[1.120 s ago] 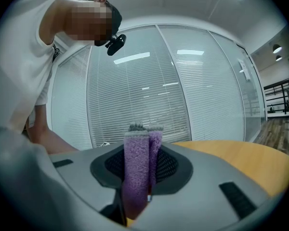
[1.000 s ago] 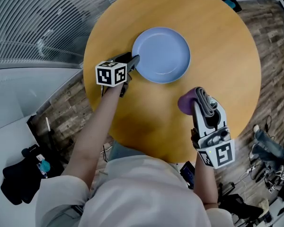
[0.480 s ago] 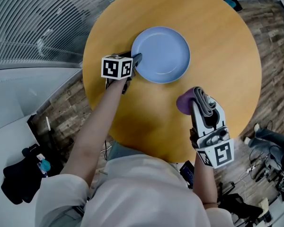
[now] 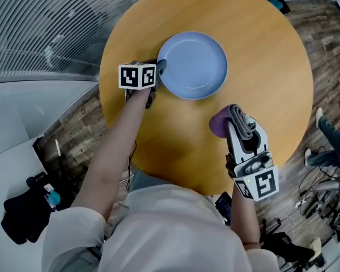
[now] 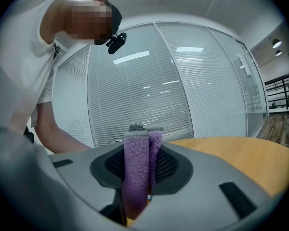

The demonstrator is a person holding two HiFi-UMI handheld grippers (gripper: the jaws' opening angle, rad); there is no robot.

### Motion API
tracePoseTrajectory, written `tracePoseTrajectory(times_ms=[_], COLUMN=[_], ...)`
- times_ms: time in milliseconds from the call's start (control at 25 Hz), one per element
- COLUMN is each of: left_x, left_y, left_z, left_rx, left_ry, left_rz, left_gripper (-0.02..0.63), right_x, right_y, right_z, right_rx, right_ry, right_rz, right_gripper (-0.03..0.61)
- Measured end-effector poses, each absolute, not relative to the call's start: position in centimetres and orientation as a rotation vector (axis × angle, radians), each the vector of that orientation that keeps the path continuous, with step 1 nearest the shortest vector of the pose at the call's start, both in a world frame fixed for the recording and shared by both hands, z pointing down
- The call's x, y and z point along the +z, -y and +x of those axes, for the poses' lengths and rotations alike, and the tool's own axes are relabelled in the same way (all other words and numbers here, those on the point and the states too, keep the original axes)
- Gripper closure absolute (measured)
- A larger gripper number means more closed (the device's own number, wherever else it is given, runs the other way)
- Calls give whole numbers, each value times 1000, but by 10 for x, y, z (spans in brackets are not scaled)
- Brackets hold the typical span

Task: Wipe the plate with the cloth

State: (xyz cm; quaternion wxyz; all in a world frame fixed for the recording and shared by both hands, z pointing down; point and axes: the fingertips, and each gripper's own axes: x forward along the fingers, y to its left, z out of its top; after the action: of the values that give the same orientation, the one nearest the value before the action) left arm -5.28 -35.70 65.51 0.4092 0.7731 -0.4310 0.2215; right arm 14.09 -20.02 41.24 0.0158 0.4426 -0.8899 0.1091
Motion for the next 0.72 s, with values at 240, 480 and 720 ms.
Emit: tracePoseTrajectory(times_ms=[240,480,720], left_x=[641,620,587], left_y=[359,342,321], left_z=[-52,-52,-68], left_rx=[278,270,164], left_ry=[1004,988,1005], left_rz=[1911,1988,2008], left_gripper=[580,580,575], right_x=[410,405,394], right_y=[199,198,186], right_z=[143,141,125], right_rx=[325,308,272], right_ry=[2762,2769,2794], right_rz=[1372,1360,1331], right_gripper=[474,474,474])
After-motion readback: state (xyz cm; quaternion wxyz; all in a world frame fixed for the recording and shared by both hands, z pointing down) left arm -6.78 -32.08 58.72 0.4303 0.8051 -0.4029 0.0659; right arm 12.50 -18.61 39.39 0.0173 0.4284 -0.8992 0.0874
